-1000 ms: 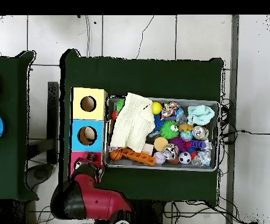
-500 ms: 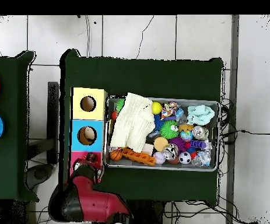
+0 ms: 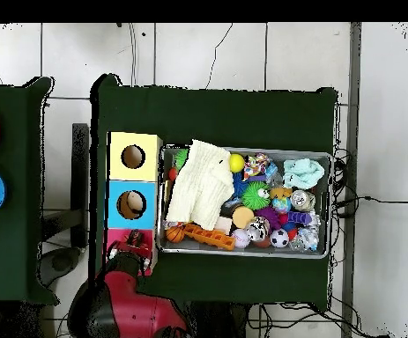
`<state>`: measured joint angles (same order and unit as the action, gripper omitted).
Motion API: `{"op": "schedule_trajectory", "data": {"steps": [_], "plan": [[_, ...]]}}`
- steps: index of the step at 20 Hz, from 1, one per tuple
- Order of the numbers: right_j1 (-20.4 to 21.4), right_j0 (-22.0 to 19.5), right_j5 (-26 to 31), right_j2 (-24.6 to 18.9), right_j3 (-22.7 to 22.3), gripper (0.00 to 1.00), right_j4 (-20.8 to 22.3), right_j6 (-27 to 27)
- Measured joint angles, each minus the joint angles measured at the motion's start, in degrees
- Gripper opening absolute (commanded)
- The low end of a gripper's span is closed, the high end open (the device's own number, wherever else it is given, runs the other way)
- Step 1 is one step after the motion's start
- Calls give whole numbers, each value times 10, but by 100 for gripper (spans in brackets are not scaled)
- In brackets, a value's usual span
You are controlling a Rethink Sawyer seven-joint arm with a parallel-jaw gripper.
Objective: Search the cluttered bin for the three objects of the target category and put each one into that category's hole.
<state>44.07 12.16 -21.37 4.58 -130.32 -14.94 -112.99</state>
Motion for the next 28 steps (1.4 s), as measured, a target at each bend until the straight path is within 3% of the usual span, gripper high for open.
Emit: {"op": "schedule_trajectory", "data": {"steps": [28], "plan": [[-1, 3, -60, -1, -37, 0, 0, -3]]}}
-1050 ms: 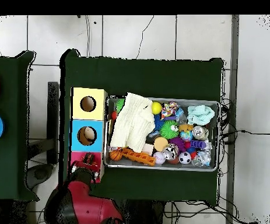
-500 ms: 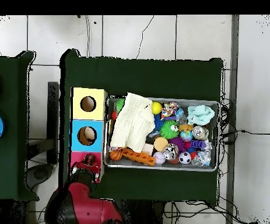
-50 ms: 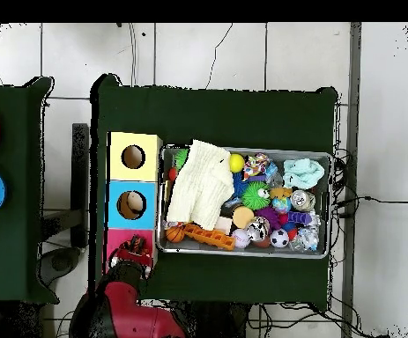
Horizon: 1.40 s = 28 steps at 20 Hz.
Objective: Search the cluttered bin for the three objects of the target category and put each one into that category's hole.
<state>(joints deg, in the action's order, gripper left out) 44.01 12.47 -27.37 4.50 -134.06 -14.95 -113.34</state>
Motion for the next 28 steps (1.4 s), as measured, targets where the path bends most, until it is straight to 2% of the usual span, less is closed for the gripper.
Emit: {"op": "schedule_trajectory", "data": {"steps": [13, 22, 28], "plan": [[-12, 25, -46, 5, -19, 0, -10, -34], [-23, 75, -72, 19, -24, 0, -86, -44], [-25, 84, -74, 20, -25, 0, -104, -44]]}}
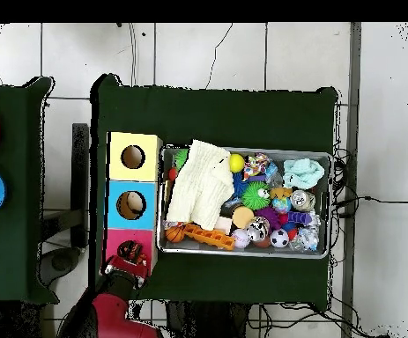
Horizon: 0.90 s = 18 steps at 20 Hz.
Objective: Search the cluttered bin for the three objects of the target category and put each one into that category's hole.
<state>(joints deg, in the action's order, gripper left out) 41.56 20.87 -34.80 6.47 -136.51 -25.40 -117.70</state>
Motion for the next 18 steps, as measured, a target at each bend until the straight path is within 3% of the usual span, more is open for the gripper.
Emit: {"op": "schedule_trajectory", "data": {"steps": [18], "plan": [[-5, 44, 0, -9, 0, 0, -65, 0]]}}
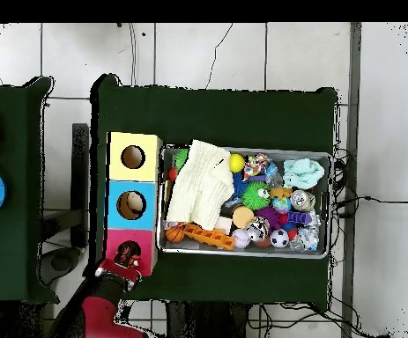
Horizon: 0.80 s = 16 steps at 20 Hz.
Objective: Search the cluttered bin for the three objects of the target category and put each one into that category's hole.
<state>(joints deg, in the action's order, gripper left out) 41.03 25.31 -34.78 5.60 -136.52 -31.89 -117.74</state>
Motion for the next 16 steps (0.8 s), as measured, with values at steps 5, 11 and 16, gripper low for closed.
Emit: {"op": "schedule_trajectory", "data": {"steps": [5, 11, 16], "plan": [[-6, 1, -3, -1, 2, 0, -3, 0], [-16, 0, -21, -2, 5, 0, -3, 0], [-24, -5, -33, -4, 5, 0, -1, 0]]}}
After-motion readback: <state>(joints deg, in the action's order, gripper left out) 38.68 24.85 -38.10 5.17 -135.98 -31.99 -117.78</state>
